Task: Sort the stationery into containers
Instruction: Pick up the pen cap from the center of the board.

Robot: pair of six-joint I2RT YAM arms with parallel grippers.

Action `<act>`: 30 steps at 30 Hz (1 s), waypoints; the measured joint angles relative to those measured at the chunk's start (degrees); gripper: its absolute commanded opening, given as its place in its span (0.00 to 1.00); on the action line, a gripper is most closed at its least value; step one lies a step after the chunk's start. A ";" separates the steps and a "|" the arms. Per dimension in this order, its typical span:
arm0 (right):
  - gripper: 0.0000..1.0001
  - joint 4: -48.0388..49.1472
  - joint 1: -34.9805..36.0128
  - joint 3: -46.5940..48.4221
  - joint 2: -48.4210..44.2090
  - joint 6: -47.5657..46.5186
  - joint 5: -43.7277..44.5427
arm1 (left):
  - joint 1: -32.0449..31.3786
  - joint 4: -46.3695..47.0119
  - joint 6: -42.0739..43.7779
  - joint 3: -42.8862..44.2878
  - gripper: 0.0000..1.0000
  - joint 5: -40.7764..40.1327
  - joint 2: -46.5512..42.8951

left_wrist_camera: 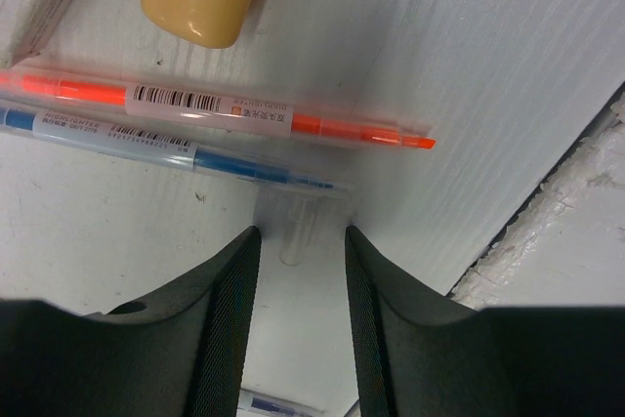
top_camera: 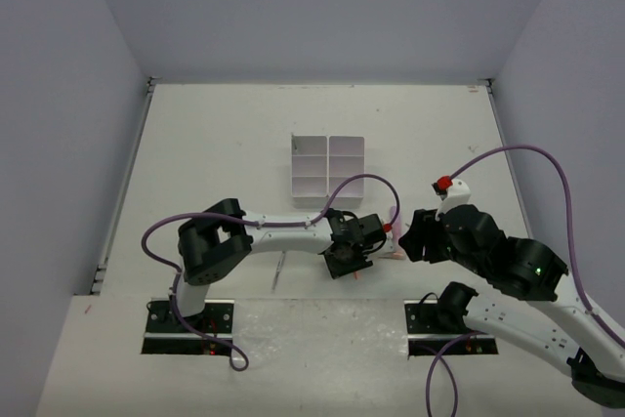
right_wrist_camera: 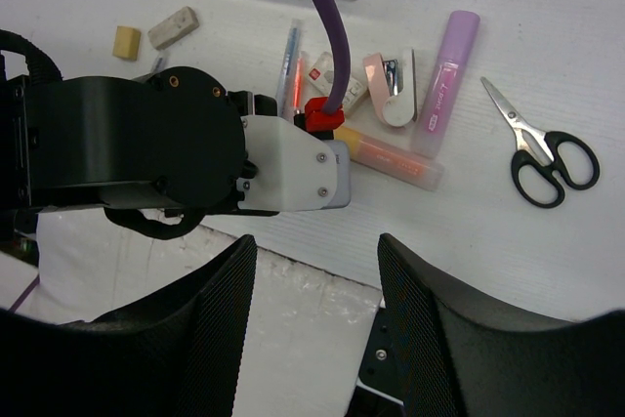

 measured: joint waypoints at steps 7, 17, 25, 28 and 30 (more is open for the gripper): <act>0.56 0.00 0.00 0.00 0.00 -0.04 0.00 | -0.04 0.00 0.00 0.02 0.43 -0.09 0.00; 0.56 0.00 0.00 0.00 0.00 -0.04 0.00 | -0.04 0.09 0.00 0.09 0.42 -0.07 0.00; 0.56 0.02 0.00 -0.09 0.02 -0.04 -0.07 | -0.04 0.11 0.00 0.28 0.42 -0.07 0.13; 0.56 0.02 0.00 -0.09 0.02 -0.04 -0.07 | -0.04 0.11 0.00 0.28 0.37 -0.07 0.13; 0.56 0.02 0.00 -0.09 0.02 -0.04 -0.07 | -0.04 0.12 0.01 0.31 0.33 -0.12 0.22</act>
